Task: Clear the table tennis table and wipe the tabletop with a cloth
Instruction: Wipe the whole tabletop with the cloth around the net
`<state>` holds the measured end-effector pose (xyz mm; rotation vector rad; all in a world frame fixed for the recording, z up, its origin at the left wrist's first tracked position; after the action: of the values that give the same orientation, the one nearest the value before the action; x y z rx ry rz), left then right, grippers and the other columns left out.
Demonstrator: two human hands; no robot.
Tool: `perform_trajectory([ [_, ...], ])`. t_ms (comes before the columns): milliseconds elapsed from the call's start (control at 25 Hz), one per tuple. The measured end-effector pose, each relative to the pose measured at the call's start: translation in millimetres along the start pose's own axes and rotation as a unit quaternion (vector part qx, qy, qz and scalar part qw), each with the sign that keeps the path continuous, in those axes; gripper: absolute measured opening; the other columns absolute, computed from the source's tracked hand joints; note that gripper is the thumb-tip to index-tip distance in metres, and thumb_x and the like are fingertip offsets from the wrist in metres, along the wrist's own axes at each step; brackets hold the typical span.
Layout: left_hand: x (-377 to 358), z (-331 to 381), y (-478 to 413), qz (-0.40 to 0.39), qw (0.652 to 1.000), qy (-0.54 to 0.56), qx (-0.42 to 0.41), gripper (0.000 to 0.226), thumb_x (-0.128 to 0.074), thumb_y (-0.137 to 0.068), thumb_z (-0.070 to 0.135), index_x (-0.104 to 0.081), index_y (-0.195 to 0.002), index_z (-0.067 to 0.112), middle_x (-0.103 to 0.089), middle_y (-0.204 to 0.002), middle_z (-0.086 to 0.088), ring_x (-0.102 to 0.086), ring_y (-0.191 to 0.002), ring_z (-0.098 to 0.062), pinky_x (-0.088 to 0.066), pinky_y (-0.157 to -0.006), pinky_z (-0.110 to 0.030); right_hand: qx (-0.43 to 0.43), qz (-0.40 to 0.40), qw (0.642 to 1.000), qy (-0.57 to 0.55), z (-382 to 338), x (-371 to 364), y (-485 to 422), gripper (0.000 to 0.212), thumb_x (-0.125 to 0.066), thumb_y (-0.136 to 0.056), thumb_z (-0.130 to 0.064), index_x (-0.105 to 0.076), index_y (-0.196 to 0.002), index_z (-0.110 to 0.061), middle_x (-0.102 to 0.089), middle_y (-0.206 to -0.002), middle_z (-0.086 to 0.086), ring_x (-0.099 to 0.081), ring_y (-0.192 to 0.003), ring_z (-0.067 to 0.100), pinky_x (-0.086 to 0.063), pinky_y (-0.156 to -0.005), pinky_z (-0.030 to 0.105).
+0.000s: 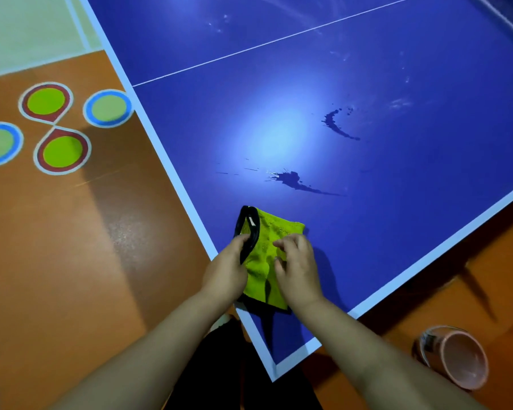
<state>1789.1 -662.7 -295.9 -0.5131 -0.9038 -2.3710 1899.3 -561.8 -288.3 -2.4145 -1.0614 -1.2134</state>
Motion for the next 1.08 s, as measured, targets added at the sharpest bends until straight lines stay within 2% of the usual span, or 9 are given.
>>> perform_trajectory([
  [120, 4.4, -6.3, -4.2, 0.035, 0.999, 0.026, 0.011, 0.050, -0.050, -0.075, 0.009, -0.046, -0.117, 0.034, -0.063, -0.108, 0.006, -0.063, -0.096, -0.020, -0.053, -0.079, -0.041, -0.003, -0.020, 1.000, 0.022, -7.3, -14.8, -1.4, 0.039, -0.059, -0.088, -0.006, -0.054, -0.127, -0.002, -0.038, -0.143, 0.015, -0.033, -0.136, 0.028, -0.026, -0.111, 0.028],
  [240, 14.8, -10.8, -4.5, 0.073, 0.995, 0.054, 0.048, 0.041, -0.050, -0.078, 0.006, -0.052, -0.118, 0.017, -0.058, -0.111, 0.003, -0.060, -0.095, -0.020, -0.050, -0.085, -0.042, 0.027, -0.096, 0.986, 0.134, -4.8, -40.3, -4.4, 0.066, -0.031, -0.094, -0.045, -0.024, -0.151, -0.012, -0.006, -0.160, 0.015, 0.005, -0.148, 0.026, 0.005, -0.119, 0.036],
  [400, 31.8, -16.2, -7.4, 0.085, 0.995, 0.037, 0.032, 0.039, -0.049, -0.082, 0.005, -0.053, -0.120, 0.015, -0.059, -0.115, -0.002, -0.058, -0.096, -0.018, -0.050, -0.085, -0.041, 0.052, -0.087, 0.950, 0.297, 4.0, -57.7, -22.3, 0.079, -0.029, -0.082, -0.066, -0.025, -0.150, -0.027, -0.015, -0.158, 0.018, -0.006, -0.146, 0.038, -0.002, -0.113, 0.062],
  [480, 40.0, -16.9, -10.2, 0.087, 0.995, 0.045, 0.022, 0.037, -0.048, -0.085, 0.004, -0.053, -0.120, 0.015, -0.057, -0.114, -0.002, -0.057, -0.094, -0.014, -0.052, -0.082, -0.038, 0.070, -0.079, 0.941, 0.322, 9.8, -55.7, -35.4, 0.080, -0.031, -0.079, -0.070, -0.029, -0.149, -0.031, -0.020, -0.158, 0.016, -0.009, -0.146, 0.039, -0.005, -0.111, 0.067],
  [600, 48.8, -18.6, -9.2, 0.080, 0.996, 0.037, 0.007, 0.034, -0.044, -0.091, 0.004, -0.051, -0.123, 0.014, -0.054, -0.116, 0.001, -0.052, -0.085, 0.002, -0.043, -0.064, -0.006, 0.080, -0.071, 0.937, 0.333, 16.8, -49.9, -53.9, 0.080, -0.029, -0.078, -0.073, -0.029, -0.149, -0.037, -0.018, -0.159, 0.012, -0.007, -0.147, 0.037, -0.004, -0.109, 0.069],
  [720, 48.4, -25.7, -3.2, 0.072, 0.997, 0.024, 0.002, 0.034, -0.044, -0.093, 0.007, -0.050, -0.124, 0.016, -0.054, -0.118, 0.004, -0.050, -0.088, 0.004, -0.038, -0.061, -0.005, 0.039, -0.055, 0.936, 0.345, 27.4, -37.2, -82.9, 0.079, -0.019, -0.077, -0.074, -0.014, -0.150, -0.043, -0.002, -0.162, 0.005, 0.009, -0.147, 0.033, 0.008, -0.109, 0.069],
  [800, 44.7, -31.0, 2.6, 0.059, 0.998, 0.015, -0.011, 0.033, -0.044, -0.093, 0.007, -0.051, -0.124, 0.017, -0.055, -0.117, 0.005, -0.051, -0.091, 0.002, -0.036, -0.066, -0.006, -0.015, -0.046, 0.938, 0.342, 35.4, -24.0, -101.6, 0.074, -0.026, -0.083, -0.072, -0.007, -0.150, -0.045, 0.005, -0.162, 0.001, 0.015, -0.146, 0.031, 0.011, -0.106, 0.068],
  [880, 40.0, -38.8, 10.4, 0.051, 0.999, 0.010, -0.014, 0.031, -0.044, -0.093, 0.007, -0.052, -0.121, 0.017, -0.055, -0.115, 0.004, -0.051, -0.092, -0.001, -0.037, -0.067, -0.007, -0.047, -0.039, 0.944, 0.325, 40.1, -18.2, -107.4, 0.070, -0.033, -0.088, -0.065, -0.006, -0.150, -0.045, 0.005, -0.162, -0.001, 0.014, -0.147, 0.030, 0.008, -0.108, 0.067],
  [1080, 27.7, -58.1, 30.3, 0.039, 0.999, -0.006, -0.017, 0.029, -0.045, -0.092, 0.009, -0.054, -0.117, 0.019, -0.056, -0.115, 0.006, -0.052, -0.096, -0.004, -0.039, -0.070, -0.011, -0.048, -0.040, 0.946, 0.318, 34.0, -28.8, -70.5, 0.064, -0.030, -0.094, -0.050, -0.004, -0.151, -0.041, 0.003, -0.162, 0.003, 0.009, -0.148, 0.030, 0.005, -0.115, 0.059],
])
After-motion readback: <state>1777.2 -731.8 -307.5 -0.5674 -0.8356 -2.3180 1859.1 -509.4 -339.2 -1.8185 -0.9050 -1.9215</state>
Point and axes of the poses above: each hand's wrist, its own y-axis away from the middle knuckle, its own x-axis out of the back of the hand, z = x × y, the point moved 1 cm from there along -y, towards the middle knuckle
